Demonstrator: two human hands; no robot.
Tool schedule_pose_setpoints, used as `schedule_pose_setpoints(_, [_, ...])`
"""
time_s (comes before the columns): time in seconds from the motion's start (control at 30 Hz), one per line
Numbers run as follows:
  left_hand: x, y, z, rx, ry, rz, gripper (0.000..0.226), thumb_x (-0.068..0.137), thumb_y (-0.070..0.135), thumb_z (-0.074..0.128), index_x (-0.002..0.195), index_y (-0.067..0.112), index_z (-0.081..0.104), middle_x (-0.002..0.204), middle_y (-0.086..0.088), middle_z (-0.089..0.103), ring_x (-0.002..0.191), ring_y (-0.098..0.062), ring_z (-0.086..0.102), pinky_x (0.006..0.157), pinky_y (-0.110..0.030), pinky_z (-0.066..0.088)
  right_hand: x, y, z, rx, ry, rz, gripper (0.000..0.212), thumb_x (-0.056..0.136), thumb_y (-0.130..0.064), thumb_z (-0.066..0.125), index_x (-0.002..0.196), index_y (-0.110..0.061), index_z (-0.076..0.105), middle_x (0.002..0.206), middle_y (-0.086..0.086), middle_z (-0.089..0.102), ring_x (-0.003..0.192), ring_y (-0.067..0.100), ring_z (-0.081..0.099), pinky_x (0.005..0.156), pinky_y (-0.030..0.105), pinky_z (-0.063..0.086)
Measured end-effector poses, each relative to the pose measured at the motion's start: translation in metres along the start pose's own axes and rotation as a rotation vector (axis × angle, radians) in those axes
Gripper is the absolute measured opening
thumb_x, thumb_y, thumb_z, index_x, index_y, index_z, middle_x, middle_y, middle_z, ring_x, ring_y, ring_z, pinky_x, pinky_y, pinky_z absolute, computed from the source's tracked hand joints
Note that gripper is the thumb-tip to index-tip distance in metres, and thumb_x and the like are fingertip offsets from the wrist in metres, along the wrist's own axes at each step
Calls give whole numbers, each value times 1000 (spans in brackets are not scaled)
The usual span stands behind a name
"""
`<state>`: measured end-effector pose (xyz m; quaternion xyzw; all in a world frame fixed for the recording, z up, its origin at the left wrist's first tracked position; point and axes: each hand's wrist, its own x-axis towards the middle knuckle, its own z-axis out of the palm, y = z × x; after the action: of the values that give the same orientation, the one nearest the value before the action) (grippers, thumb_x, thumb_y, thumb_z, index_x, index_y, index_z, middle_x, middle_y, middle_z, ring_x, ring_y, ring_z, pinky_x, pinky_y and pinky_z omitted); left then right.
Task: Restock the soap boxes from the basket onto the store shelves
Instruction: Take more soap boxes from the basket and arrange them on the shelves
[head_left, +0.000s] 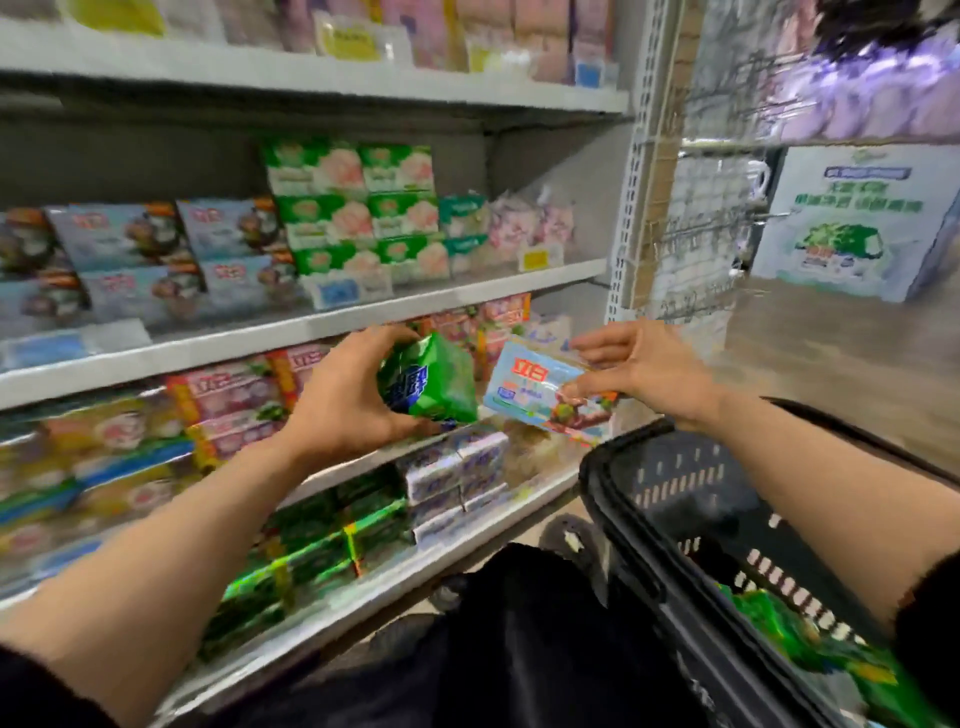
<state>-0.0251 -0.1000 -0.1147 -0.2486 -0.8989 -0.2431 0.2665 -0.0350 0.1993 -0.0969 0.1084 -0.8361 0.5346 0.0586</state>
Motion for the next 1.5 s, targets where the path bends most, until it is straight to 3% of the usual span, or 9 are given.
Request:
schedule_pose_setpoints(0.2, [-65,-42,-84,198,109,-221,96,50,72,69,127,15,60,114,-4,65,105,-25,60,89,-39,50,40,-67,93,-45,-191,-206,46,58,-3,88,101,-2,71,91,5,72,81,10,66,73,24,56])
schedule_pose_setpoints(0.33, [-93,-60,-132,306,220,-304,90,54,49,90,132,17,56,116,0,61,107,-22,52,87,-37,45,64,-114,144,-68,-273,-336,48,57,-13,90,101,-7,72,99,4,71,89,11,67,72,23,56])
schedule_pose_setpoints(0.5, [-124,-88,-178,465,348,-424,88,57,40,91,133,13,55,118,-3,61,105,-22,50,87,-33,41,98,-169,205,-86,-285,-505,51,57,-17,91,103,-5,73,106,6,69,100,16,64,86,34,55])
schedule_pose_setpoints(0.73, [-163,-120,-217,435,548,-593,88,60,39,90,136,12,54,119,-4,60,108,-26,51,88,-33,39,141,-232,289,-141,-302,-683,53,56,-20,91,105,-7,73,105,6,70,101,16,63,90,31,50])
schedule_pose_setpoints(1.0, [-180,-140,-243,313,637,-700,103,48,68,78,133,13,57,116,-2,63,110,-21,57,96,-39,47,177,-245,355,-345,-275,-720,50,65,-26,87,107,-4,69,99,11,70,81,14,60,71,25,49])
schedule_pose_setpoints(1.1, [-183,-148,-247,211,689,-739,111,42,66,85,134,11,56,121,-3,63,115,-20,57,100,-42,47,184,-247,369,-266,-397,-639,42,68,-13,85,104,0,66,91,9,69,66,4,60,49,8,43])
schedule_pose_setpoints(1.23, [-187,-153,-250,125,722,-770,113,31,60,80,133,16,56,116,4,62,115,-16,57,99,-40,49,189,-249,382,-271,-514,-653,47,68,-15,85,112,-13,68,113,3,66,102,17,62,86,27,51])
schedule_pose_setpoints(1.37, [-190,-159,-254,64,726,-783,97,34,66,82,119,22,66,109,13,69,106,-6,61,96,-34,51,185,-234,390,-285,-574,-627,46,72,-16,83,115,-12,67,117,2,62,108,20,60,84,26,50])
schedule_pose_setpoints(1.5, [-188,-163,-262,-142,749,-811,55,55,52,86,103,28,74,93,10,75,93,-14,70,79,-35,58,181,-219,397,-288,-578,-619,38,81,-20,76,117,-17,65,129,4,59,119,20,53,96,26,40])
